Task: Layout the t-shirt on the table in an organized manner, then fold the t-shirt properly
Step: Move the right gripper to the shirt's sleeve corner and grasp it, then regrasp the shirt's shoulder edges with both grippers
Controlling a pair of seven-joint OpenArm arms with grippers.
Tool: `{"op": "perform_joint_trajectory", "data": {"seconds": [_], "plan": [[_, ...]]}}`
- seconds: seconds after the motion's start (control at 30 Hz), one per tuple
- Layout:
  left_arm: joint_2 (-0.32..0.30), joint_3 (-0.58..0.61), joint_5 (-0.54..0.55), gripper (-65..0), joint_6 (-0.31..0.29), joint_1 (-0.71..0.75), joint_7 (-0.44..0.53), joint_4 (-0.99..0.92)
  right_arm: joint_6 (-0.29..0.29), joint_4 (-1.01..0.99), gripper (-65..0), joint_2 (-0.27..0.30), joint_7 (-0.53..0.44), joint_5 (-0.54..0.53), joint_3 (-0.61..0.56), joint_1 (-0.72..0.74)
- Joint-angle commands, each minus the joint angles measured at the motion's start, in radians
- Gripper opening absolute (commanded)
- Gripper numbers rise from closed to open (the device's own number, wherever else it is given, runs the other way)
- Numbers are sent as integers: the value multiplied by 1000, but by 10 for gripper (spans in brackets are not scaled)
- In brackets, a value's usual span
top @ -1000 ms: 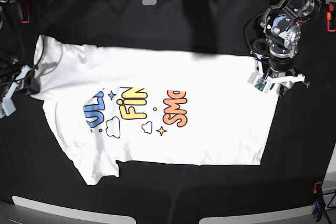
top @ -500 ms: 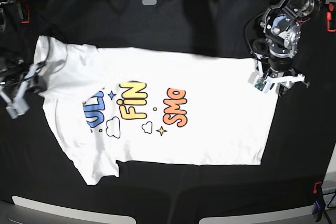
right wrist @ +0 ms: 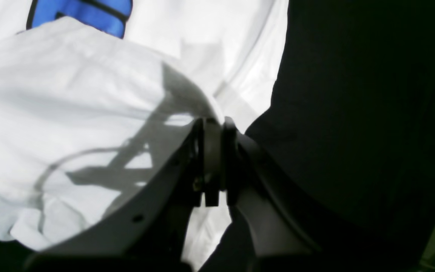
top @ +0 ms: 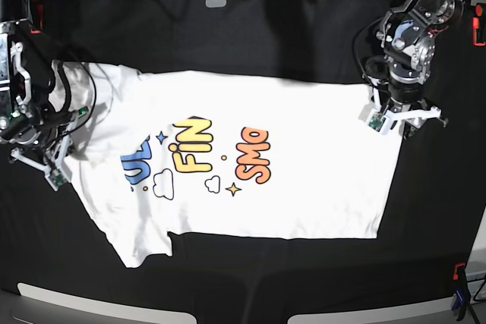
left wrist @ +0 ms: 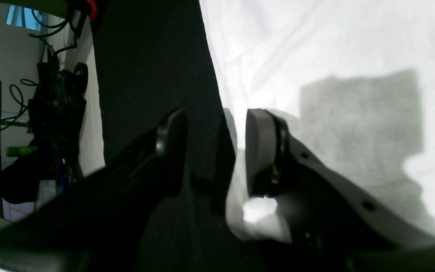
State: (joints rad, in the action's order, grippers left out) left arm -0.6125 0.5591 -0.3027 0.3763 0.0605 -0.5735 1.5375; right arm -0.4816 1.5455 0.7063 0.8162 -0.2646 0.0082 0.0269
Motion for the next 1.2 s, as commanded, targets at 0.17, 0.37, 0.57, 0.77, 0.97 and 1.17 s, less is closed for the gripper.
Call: {"op": "perform_joint_trajectory", "data": {"seconds": [0.17,0.37,0.57,0.77,0.97,1.17], "plan": [[-14,-8,-17,-417,31,-13,17,12,3,14,-522,23,-34,110,7,17],[-14,-8,-17,-417,31,-13,17,12,4,14,-344,23,-84,163,7,17],[-14,-8,-80,-417,29,-13,10,13,37,15,-345,23,-75,237,7,24],[-24,-8,-370,-418,28,3,-29,90,38,16,-345,23,-62,109,7,49],[-88,-6,-342,-418,-7,105,-30,359,37,16,-345,23,3,92,7,61],[-158,-6,-114,-418,-463,182,-131,547,-15,42,-345,23,3,97,7,57]]}}
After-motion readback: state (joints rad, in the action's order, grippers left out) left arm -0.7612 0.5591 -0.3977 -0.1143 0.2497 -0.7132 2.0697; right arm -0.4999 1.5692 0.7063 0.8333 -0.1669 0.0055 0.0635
